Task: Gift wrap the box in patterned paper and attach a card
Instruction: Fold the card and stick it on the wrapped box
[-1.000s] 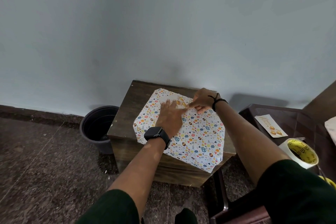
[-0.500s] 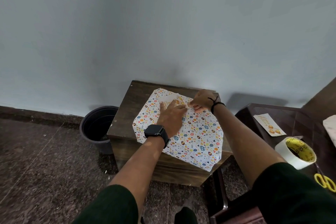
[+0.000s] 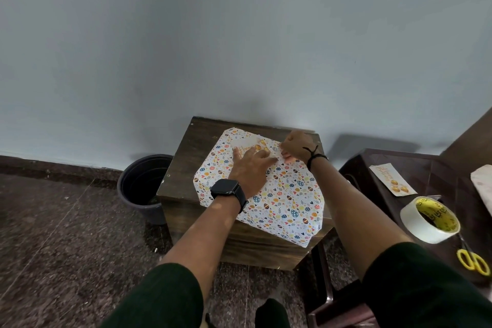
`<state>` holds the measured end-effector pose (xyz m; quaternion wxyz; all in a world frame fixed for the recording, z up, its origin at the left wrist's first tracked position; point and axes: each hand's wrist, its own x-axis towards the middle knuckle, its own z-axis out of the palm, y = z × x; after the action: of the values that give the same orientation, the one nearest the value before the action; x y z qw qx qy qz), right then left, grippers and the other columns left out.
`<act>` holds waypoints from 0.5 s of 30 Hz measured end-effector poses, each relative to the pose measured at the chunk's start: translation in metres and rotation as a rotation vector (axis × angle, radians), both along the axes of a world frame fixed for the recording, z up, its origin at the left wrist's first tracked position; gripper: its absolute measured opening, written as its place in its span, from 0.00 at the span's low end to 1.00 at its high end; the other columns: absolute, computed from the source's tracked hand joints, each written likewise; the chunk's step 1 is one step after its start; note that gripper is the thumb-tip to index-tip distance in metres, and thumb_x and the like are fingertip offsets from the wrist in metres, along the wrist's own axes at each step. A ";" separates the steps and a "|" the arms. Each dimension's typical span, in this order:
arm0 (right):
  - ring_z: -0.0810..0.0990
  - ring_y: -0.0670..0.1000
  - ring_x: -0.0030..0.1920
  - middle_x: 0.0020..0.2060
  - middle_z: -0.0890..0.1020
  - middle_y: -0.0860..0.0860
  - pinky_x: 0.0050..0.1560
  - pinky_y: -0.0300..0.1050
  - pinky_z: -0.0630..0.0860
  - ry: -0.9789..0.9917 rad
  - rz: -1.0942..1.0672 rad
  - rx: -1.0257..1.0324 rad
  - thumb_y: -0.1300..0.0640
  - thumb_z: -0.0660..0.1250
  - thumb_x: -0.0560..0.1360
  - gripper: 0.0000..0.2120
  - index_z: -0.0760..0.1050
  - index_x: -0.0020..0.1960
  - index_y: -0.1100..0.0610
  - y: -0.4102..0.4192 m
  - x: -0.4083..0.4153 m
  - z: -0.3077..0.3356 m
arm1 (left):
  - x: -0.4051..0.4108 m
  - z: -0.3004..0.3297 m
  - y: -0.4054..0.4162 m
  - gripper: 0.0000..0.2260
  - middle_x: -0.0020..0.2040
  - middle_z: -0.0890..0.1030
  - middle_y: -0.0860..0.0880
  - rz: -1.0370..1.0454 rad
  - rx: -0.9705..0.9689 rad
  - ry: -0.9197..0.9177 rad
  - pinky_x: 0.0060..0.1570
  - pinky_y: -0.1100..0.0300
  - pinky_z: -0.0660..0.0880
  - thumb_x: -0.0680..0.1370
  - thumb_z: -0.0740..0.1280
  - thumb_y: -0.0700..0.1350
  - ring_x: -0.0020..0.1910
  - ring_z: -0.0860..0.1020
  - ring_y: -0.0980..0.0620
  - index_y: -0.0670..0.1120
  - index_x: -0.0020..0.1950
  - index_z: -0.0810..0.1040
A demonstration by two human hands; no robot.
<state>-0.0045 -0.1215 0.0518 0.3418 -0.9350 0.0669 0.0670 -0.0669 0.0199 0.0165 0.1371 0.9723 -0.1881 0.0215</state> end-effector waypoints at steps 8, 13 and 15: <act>0.79 0.47 0.33 0.35 0.84 0.57 0.43 0.43 0.78 -0.043 0.030 -0.037 0.49 0.75 0.69 0.17 0.75 0.29 0.57 -0.002 -0.003 -0.007 | 0.001 -0.001 0.000 0.27 0.74 0.64 0.50 0.002 -0.054 0.003 0.70 0.33 0.44 0.77 0.57 0.33 0.75 0.55 0.46 0.50 0.74 0.63; 0.83 0.50 0.36 0.35 0.83 0.56 0.42 0.43 0.79 -0.066 -0.028 0.040 0.53 0.74 0.71 0.16 0.70 0.31 0.56 -0.002 -0.002 -0.009 | 0.003 -0.005 0.000 0.23 0.73 0.65 0.52 0.008 -0.053 -0.028 0.70 0.33 0.46 0.78 0.59 0.36 0.74 0.58 0.49 0.52 0.72 0.67; 0.84 0.54 0.41 0.39 0.84 0.59 0.48 0.50 0.81 -0.100 -0.040 0.012 0.54 0.69 0.75 0.16 0.69 0.31 0.56 -0.001 -0.001 -0.010 | 0.004 -0.005 0.000 0.23 0.73 0.65 0.52 0.010 -0.044 -0.029 0.71 0.34 0.46 0.78 0.59 0.37 0.74 0.58 0.49 0.53 0.72 0.66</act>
<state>-0.0057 -0.1224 0.0416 0.3517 -0.9335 0.0681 0.0136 -0.0633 0.0199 0.0118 0.1555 0.9696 -0.1845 0.0402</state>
